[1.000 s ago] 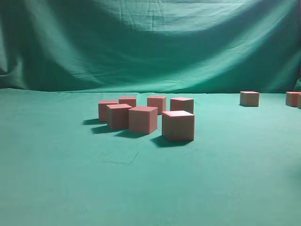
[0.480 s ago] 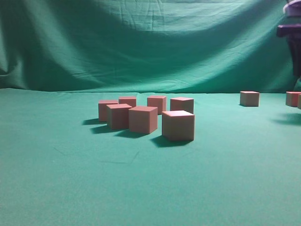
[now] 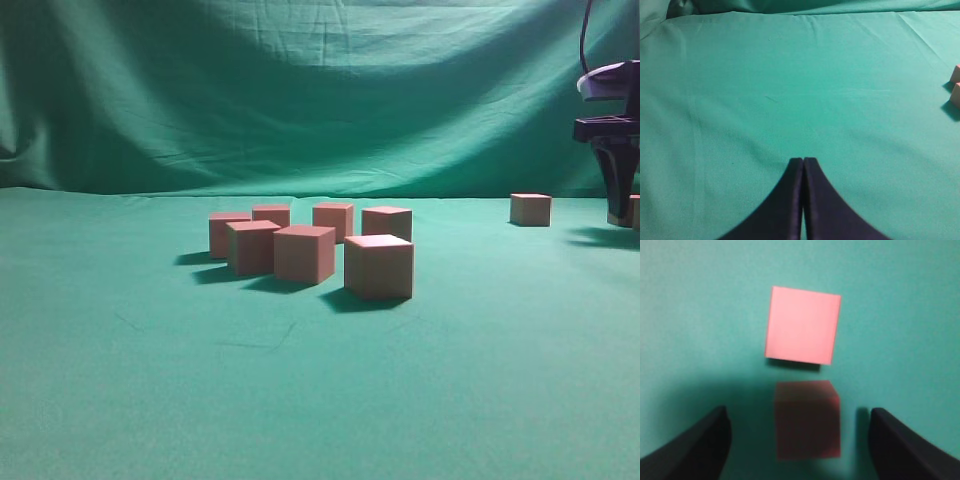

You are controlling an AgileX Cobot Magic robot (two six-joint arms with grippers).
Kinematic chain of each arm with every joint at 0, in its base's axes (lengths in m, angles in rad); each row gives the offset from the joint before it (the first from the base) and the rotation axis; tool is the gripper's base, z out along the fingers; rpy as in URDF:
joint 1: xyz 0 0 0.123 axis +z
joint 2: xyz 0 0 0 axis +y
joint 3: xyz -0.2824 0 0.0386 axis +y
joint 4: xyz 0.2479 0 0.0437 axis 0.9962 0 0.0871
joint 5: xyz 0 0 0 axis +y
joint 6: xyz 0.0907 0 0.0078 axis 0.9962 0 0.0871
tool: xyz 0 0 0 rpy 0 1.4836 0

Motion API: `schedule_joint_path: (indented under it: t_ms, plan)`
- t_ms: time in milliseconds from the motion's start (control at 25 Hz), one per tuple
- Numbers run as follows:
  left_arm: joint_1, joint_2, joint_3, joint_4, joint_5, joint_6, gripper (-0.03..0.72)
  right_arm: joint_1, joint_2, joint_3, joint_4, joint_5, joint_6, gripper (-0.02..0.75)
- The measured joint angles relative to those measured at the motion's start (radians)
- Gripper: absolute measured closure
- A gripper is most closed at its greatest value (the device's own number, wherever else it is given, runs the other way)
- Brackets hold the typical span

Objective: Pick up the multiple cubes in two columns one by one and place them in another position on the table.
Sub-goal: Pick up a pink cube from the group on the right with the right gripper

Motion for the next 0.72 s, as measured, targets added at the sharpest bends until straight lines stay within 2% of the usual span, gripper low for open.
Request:
schedule_joint_path:
  t_ms: [40,120,240,280,720]
  plan:
    - [0.0,0.0,0.0,0.0,0.0,0.0,0.688,0.0,0.0,0.0,0.0,-0.001,-0.002,0.191]
    - [0.0,0.0,0.0,0.0,0.0,0.0,0.688,0.0,0.0,0.0,0.0,-0.002,-0.002,0.276]
    - [0.0,0.0,0.0,0.0,0.0,0.0,0.688,0.0,0.0,0.0,0.0,-0.002,-0.002,0.447]
    - [0.0,0.0,0.0,0.0,0.0,0.0,0.688,0.0,0.0,0.0,0.0,-0.002,-0.002,0.475]
    - [0.0,0.0,0.0,0.0,0.0,0.0,0.688,0.0,-0.015,-0.001,0.023,0.044,-0.001,0.47]
